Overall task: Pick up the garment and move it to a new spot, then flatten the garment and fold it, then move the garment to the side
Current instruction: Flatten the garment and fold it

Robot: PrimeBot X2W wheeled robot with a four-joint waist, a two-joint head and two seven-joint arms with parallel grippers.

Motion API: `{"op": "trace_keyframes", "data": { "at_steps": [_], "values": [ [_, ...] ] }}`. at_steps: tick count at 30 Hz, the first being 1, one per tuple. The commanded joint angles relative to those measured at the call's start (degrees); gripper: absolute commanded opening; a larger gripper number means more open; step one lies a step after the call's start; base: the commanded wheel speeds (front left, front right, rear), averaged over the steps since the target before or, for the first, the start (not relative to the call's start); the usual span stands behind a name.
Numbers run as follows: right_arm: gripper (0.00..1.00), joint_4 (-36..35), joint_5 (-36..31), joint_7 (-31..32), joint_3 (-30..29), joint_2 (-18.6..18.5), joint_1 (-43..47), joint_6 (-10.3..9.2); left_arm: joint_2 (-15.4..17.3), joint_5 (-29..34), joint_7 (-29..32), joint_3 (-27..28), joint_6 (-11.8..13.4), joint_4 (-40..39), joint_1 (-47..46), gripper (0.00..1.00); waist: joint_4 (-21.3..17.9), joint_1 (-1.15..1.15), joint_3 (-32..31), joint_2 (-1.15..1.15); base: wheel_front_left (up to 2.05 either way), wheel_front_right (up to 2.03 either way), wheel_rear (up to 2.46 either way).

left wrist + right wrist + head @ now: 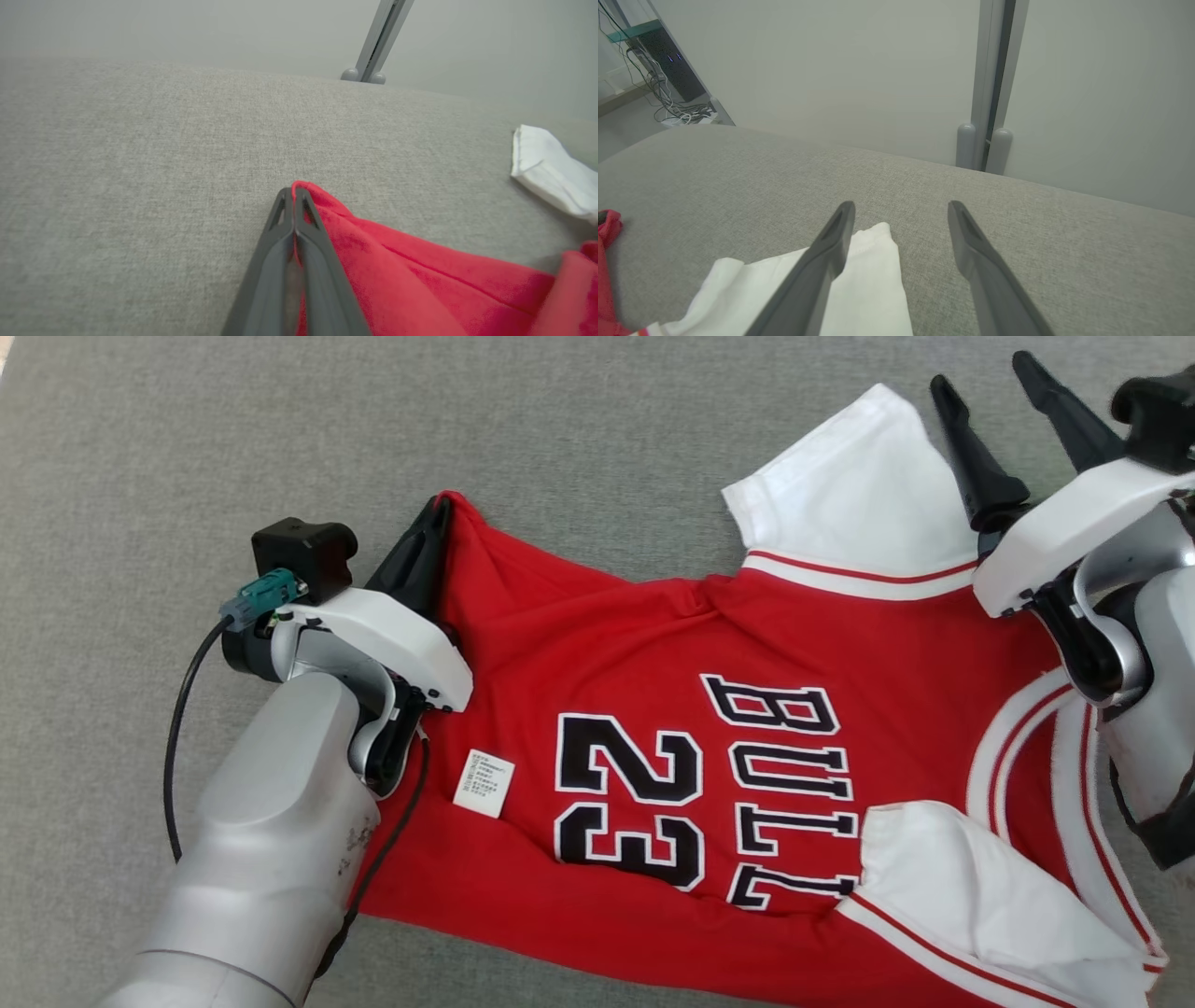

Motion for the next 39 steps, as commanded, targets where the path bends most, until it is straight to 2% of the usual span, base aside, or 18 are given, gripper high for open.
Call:
{"op": "trace_keyframes", "data": {
  "at_steps": [1,5,8,9,10,12,17,22,24,32,39],
  "values": [
    [1.00,2.71,0.75,1.03,1.83,-0.88,-1.78,0.00,-0.19,-0.73,-0.41,-0.91,-0.02,0.19,-1.40,0.00,3.05,0.00,2.25,0.00,0.00,0.00,0.00],
    [1.00,9.70,3.38,4.54,7.38,-1.51,-5.59,-0.01,-0.58,-1.98,-1.10,-3.14,-0.02,1.03,-1.64,0.00,3.93,0.00,2.23,0.00,0.00,0.00,0.00],
    [1.00,12.18,5.17,6.18,9.59,-1.42,-6.75,-0.01,-0.62,-2.52,-1.27,-3.99,-0.02,1.24,-1.98,0.00,3.98,0.00,2.11,0.00,0.00,0.00,0.00],
    [0.84,13.39,6.23,7.18,10.57,-1.31,-6.89,-0.01,-0.43,-2.64,-1.35,-4.27,-0.02,1.41,-1.97,0.00,3.92,0.00,1.95,0.00,0.00,0.00,0.00],
    [0.44,14.20,7.61,7.94,11.20,-1.10,-7.15,-0.01,-0.21,-2.98,-1.47,-4.42,-0.02,1.52,-1.93,0.00,3.81,0.00,1.80,0.00,0.00,0.00,0.00],
    [0.00,15.38,9.41,8.73,12.51,-1.40,-7.84,-0.01,0.27,-3.40,-1.67,-4.39,-0.02,1.65,-1.93,0.00,3.56,0.00,1.53,0.00,0.00,0.00,0.00],
    [0.00,13.98,11.27,1.77,13.76,-3.01,-9.14,-0.03,1.46,-5.81,-1.78,-2.41,-0.02,0.35,-0.60,0.00,2.66,0.00,0.31,0.00,0.00,0.00,0.00],
    [0.00,10.97,12.58,-6.04,13.27,-4.84,-6.82,-0.02,3.69,-5.85,-1.82,0.90,-0.01,-3.70,2.08,0.00,1.21,0.00,-1.64,0.00,0.00,0.00,0.00],
    [0.00,9.46,13.80,-8.01,12.61,-5.27,-5.42,-0.02,3.65,-7.57,-1.82,2.05,-0.02,-6.01,3.61,0.00,0.46,0.00,-2.34,0.00,0.00,0.00,0.00],
    [0.00,2.50,15.12,-13.93,9.10,-7.29,1.97,-0.01,7.99,-14.71,-0.79,3.02,-0.02,-13.95,9.81,0.00,-2.65,0.00,-5.61,0.00,0.00,0.00,0.00],
    [0.00,-6.48,16.03,-15.31,5.00,-7.62,12.06,-0.01,12.41,-23.35,2.72,5.92,-0.02,-22.38,17.03,0.00,-4.97,0.00,-9.19,0.00,0.00,0.00,0.00]
  ]
}}
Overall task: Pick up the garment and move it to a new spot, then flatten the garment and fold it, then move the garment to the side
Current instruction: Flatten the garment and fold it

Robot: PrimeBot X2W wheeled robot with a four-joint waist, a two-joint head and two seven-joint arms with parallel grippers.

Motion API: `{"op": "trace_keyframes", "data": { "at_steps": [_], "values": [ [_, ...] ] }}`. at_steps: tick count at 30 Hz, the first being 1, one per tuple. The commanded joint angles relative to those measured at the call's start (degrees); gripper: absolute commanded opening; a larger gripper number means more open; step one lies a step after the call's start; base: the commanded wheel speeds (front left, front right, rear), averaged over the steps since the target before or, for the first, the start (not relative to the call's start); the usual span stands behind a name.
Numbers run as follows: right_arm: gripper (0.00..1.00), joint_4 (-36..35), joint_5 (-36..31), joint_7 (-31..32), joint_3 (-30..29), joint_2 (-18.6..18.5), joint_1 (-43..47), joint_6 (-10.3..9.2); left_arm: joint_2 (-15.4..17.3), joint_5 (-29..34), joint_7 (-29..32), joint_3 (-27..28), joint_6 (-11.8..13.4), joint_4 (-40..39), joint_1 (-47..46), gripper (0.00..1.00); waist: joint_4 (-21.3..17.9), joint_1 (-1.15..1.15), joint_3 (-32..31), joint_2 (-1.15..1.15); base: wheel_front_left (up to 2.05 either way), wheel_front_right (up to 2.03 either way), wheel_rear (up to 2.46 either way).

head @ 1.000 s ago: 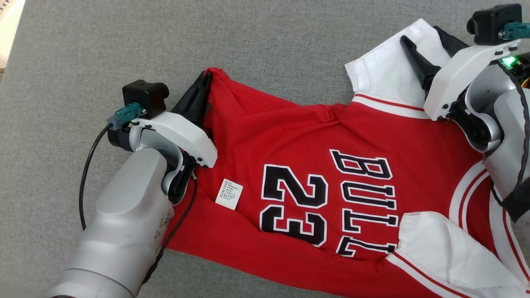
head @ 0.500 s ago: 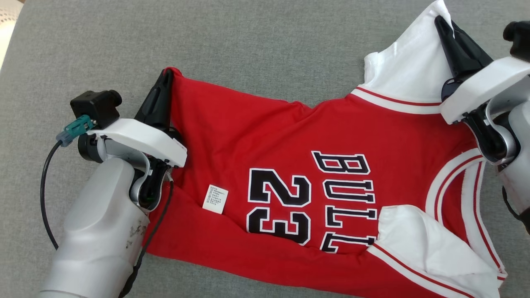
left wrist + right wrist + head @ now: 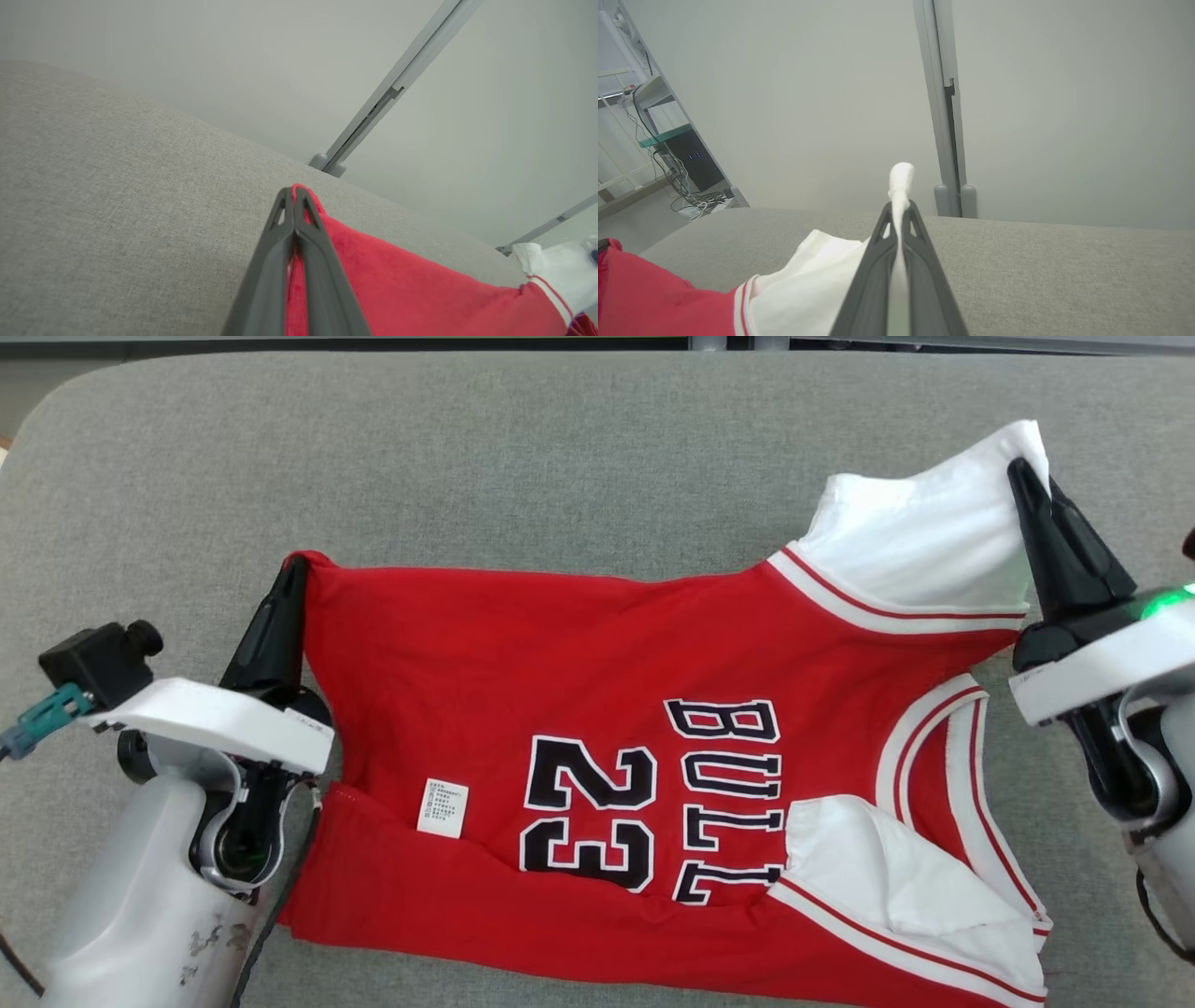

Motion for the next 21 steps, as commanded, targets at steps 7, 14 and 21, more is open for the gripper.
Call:
{"op": "trace_keyframes", "data": {
  "at_steps": [7,14,21],
  "values": [
    [0.00,-9.84,2.08,0.10,-2.11,0.31,13.65,-0.02,3.36,-7.86,4.74,2.29,-0.01,-7.67,8.87,0.00,-2.48,0.00,-3.84,0.00,0.00,0.00,0.00],
    [0.00,-14.49,4.97,0.52,-3.37,1.95,25.88,-0.02,4.55,-12.46,6.55,4.10,2.34,-13.95,19.32,0.00,-4.18,0.00,-6.03,0.00,0.00,0.00,0.00],
    [0.00,-14.46,6.70,0.49,-3.43,3.41,32.58,-0.02,5.05,-14.84,7.42,4.94,4.56,-17.45,26.51,0.00,-4.95,0.00,-7.77,0.00,0.00,0.00,0.00]
  ]
}}
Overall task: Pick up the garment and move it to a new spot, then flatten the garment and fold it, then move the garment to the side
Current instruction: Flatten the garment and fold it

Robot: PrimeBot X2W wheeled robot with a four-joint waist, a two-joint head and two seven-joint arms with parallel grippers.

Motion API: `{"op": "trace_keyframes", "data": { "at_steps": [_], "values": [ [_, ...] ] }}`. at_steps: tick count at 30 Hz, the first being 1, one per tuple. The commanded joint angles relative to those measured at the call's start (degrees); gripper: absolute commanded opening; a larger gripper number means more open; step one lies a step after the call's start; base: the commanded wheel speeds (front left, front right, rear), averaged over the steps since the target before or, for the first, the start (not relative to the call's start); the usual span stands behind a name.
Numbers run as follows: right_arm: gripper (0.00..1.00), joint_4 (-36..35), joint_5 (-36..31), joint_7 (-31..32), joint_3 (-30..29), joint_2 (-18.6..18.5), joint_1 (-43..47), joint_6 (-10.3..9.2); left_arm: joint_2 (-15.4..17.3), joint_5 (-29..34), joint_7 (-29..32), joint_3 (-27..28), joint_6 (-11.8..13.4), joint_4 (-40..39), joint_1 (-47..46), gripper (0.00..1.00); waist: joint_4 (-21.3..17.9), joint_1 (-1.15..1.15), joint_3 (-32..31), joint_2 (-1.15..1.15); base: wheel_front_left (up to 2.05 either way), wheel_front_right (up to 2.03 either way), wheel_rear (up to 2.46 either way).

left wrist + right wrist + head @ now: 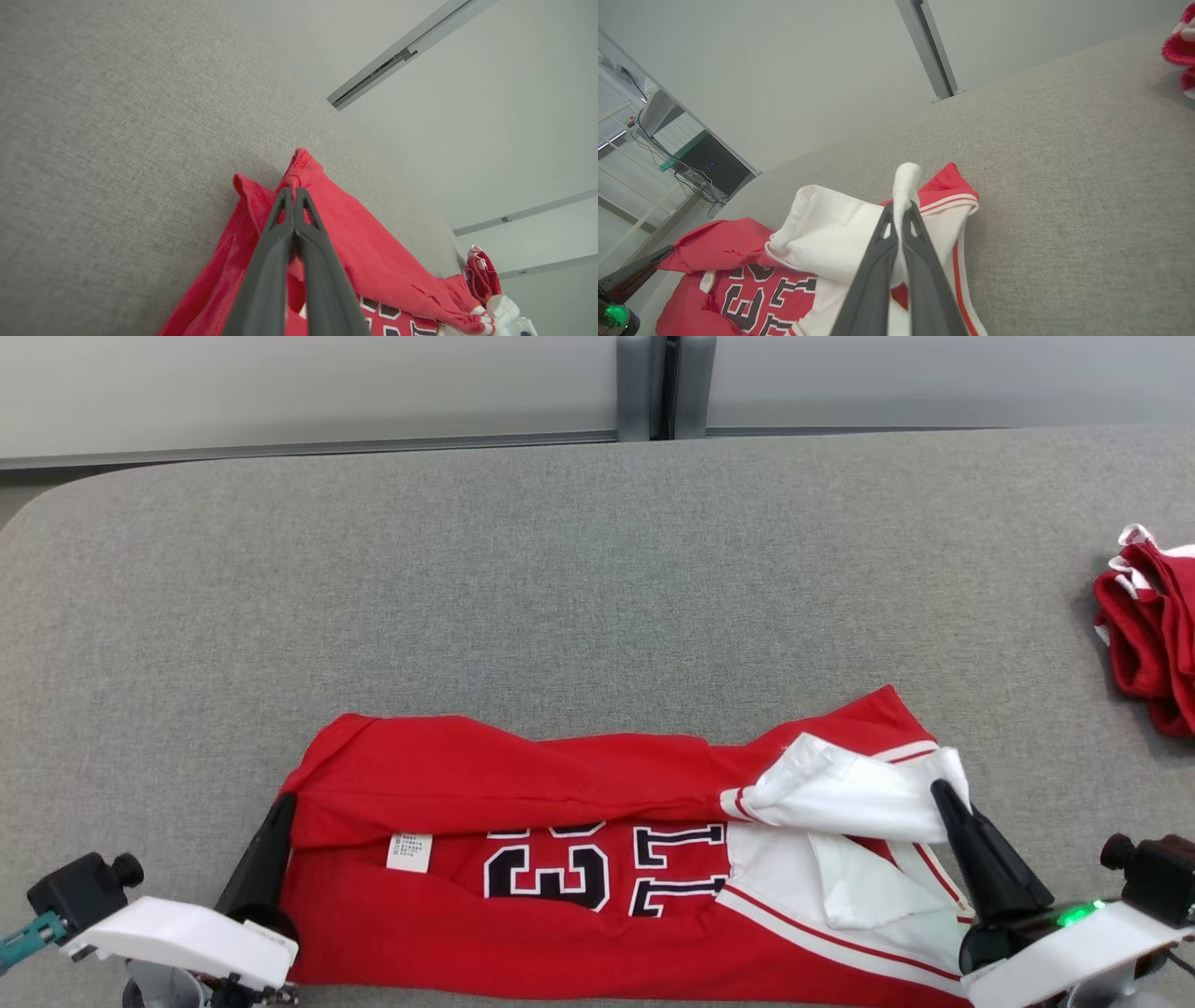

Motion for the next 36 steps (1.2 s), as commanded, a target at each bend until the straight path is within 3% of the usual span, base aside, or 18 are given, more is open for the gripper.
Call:
{"op": "trace_keyframes", "data": {
  "at_steps": [1,4,5,6,7,8,9,15,22,29,36],
  "values": [
    [0.00,0.21,0.12,0.00,0.03,0.01,0.87,-0.02,0.59,-0.30,0.35,0.38,0.60,-0.57,1.13,0.00,-0.29,0.00,-0.48,0.00,0.00,0.00,0.00],
    [0.00,1.10,-0.11,0.25,0.18,0.34,2.68,-0.02,1.00,-0.76,0.85,0.37,1.70,-1.72,3.70,0.00,-0.59,0.00,-1.09,0.00,0.00,0.00,0.00],
    [0.13,1.26,-0.47,0.16,0.27,0.56,2.94,-0.02,0.98,-1.04,0.82,0.40,2.09,-1.95,4.37,0.00,-0.71,0.00,-1.22,0.00,0.00,0.00,0.00],
    [0.42,1.64,-0.48,0.36,0.35,0.93,3.37,-0.02,1.12,-0.85,0.96,0.31,2.48,-2.06,5.03,0.00,-0.83,0.00,-1.43,0.00,0.00,0.00,0.00],
    [0.87,1.96,-1.21,0.80,0.69,0.83,3.82,-0.02,1.38,-0.38,1.09,0.09,3.03,-2.02,5.73,0.02,-0.90,0.00,-1.64,0.00,0.00,0.00,0.00],
    [1.00,2.20,-1.69,0.92,0.68,0.92,4.13,-0.02,1.29,-0.35,1.10,-0.05,3.50,-1.99,6.34,0.40,-0.95,0.00,-1.82,0.00,0.00,0.00,0.00],
    [1.00,2.18,-2.19,1.17,1.02,1.14,4.42,-0.02,1.00,-0.14,0.47,0.09,3.93,-2.15,6.57,1.00,-0.97,0.00,-1.95,0.00,0.00,0.00,0.00],
    [1.00,-1.79,-8.32,-0.19,-0.06,1.24,5.67,-0.02,1.83,8.86,-7.33,-0.25,8.44,-2.79,6.50,1.00,-1.14,0.00,-3.07,0.00,0.00,0.00,0.00],
    [1.00,-8.70,-17.49,0.74,-7.47,4.13,5.38,-0.02,0.11,22.51,-11.57,1.85,14.38,-8.32,4.91,1.00,-1.38,0.00,-4.77,0.00,0.00,0.00,0.00],
    [1.00,-11.50,-25.06,3.15,-14.35,8.71,4.27,-0.02,-3.35,35.12,-11.66,6.23,15.62,-15.04,6.24,1.00,-1.70,0.00,-6.13,0.00,0.00,0.00,0.00],
    [1.00,-9.19,-28.44,3.94,-17.18,10.34,5.29,-0.02,-2.44,41.96,-11.61,4.67,15.77,-13.65,8.64,1.00,-2.03,0.00,-7.04,0.00,0.00,0.00,0.00]
  ]
}}
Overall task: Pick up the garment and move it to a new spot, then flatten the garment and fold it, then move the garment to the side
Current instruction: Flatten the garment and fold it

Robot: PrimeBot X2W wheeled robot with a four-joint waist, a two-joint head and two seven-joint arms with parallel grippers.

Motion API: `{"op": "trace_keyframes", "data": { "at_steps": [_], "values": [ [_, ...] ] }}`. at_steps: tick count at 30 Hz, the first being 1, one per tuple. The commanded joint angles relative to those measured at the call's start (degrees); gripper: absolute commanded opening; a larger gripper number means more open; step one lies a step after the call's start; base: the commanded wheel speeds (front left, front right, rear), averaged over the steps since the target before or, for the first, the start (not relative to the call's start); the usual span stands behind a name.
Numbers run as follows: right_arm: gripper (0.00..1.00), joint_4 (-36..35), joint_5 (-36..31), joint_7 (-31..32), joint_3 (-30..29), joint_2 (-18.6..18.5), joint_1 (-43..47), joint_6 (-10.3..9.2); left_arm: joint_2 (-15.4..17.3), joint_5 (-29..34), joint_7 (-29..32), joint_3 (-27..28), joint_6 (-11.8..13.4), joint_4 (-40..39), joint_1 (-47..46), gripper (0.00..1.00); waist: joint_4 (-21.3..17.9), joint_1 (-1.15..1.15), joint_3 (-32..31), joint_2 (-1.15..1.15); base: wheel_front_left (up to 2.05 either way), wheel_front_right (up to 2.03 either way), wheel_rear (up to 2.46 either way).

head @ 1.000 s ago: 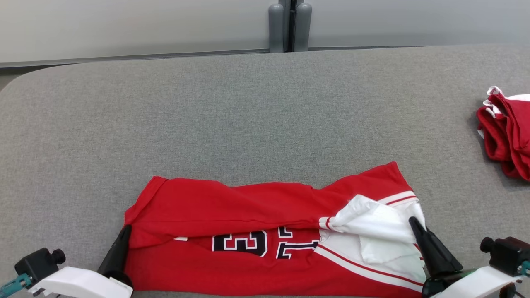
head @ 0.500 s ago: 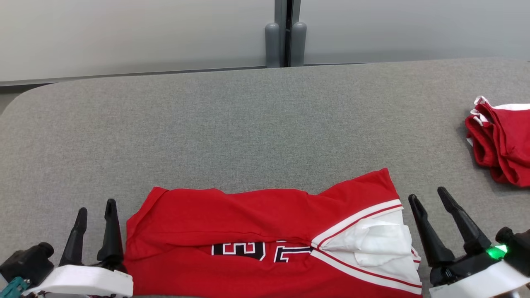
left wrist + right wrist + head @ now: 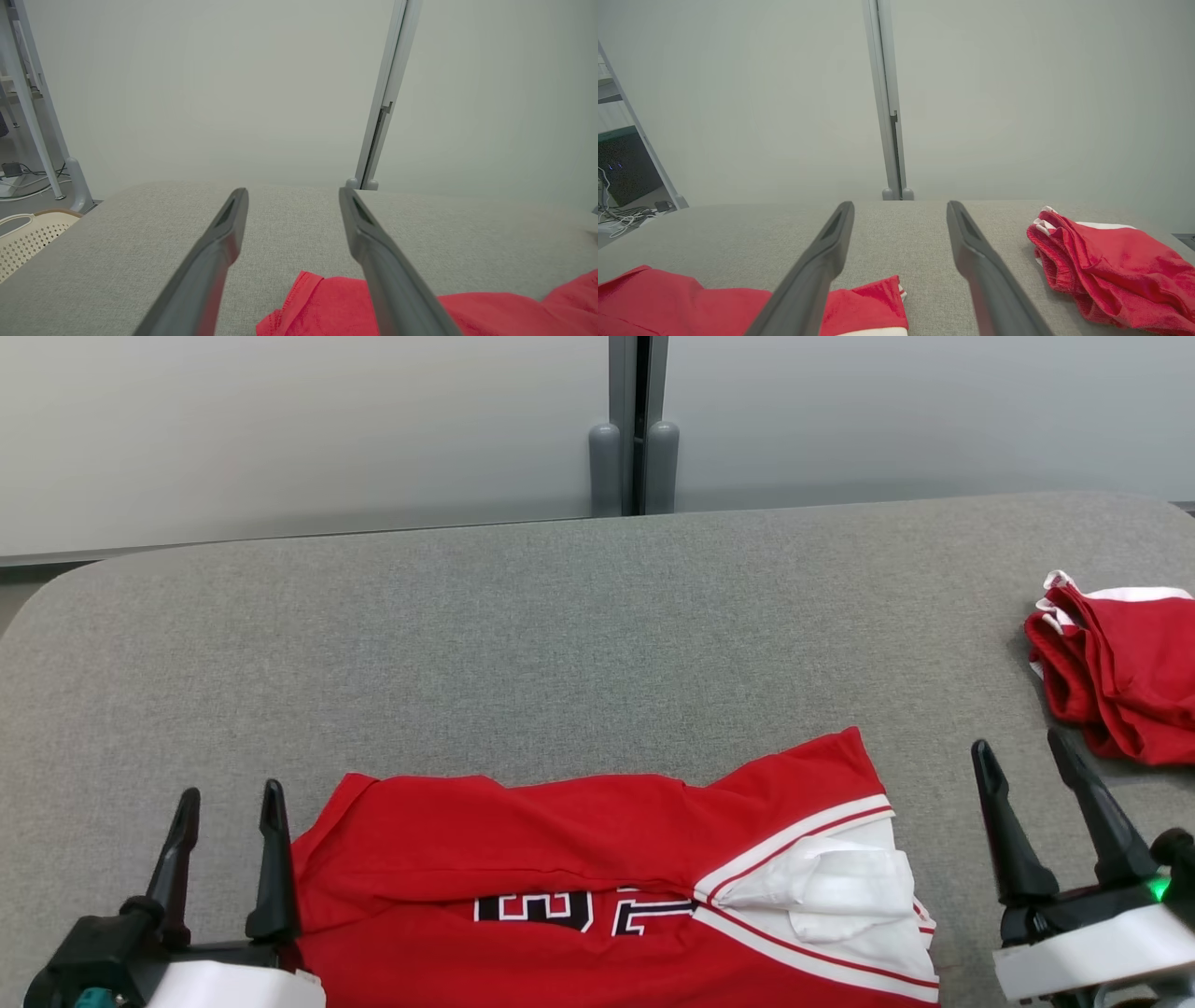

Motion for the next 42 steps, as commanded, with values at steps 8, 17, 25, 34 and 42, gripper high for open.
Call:
{"op": "trace_keyframes", "data": {
  "at_steps": [8,17,25,34,42],
  "values": [
    [1.00,2.66,-1.41,-0.44,-0.29,1.21,2.35,0.00,0.09,2.18,-0.06,-1.04,-0.34,2.63,1.22,1.00,0.06,0.00,-0.59,0.00,0.00,0.00,0.00],
    [1.00,3.74,-0.28,-1.04,0.46,0.70,1.45,0.00,0.03,2.02,-0.06,-1.13,-0.75,3.35,0.46,1.00,-0.13,0.00,-0.72,0.00,0.00,0.00,0.00],
    [1.00,4.93,-0.30,-0.50,1.06,-0.07,0.40,0.00,0.04,2.21,-0.03,-1.36,-0.42,3.15,-0.53,1.00,0.26,0.00,-0.19,0.00,0.00,0.00,0.00],
    [1.00,16.52,1.87,0.80,6.82,1.10,-1.78,-0.01,-0.92,2.86,0.06,-2.73,-1.48,3.17,-4.91,1.00,2.36,0.00,4.28,0.00,0.00,0.00,0.00],
    [1.00,28.84,5.13,1.31,11.02,2.77,-4.35,0.00,-2.17,3.15,-0.07,-3.21,-2.57,4.68,-6.84,1.00,3.05,0.00,5.88,0.00,0.00,0.00,0.00]
  ]
}}
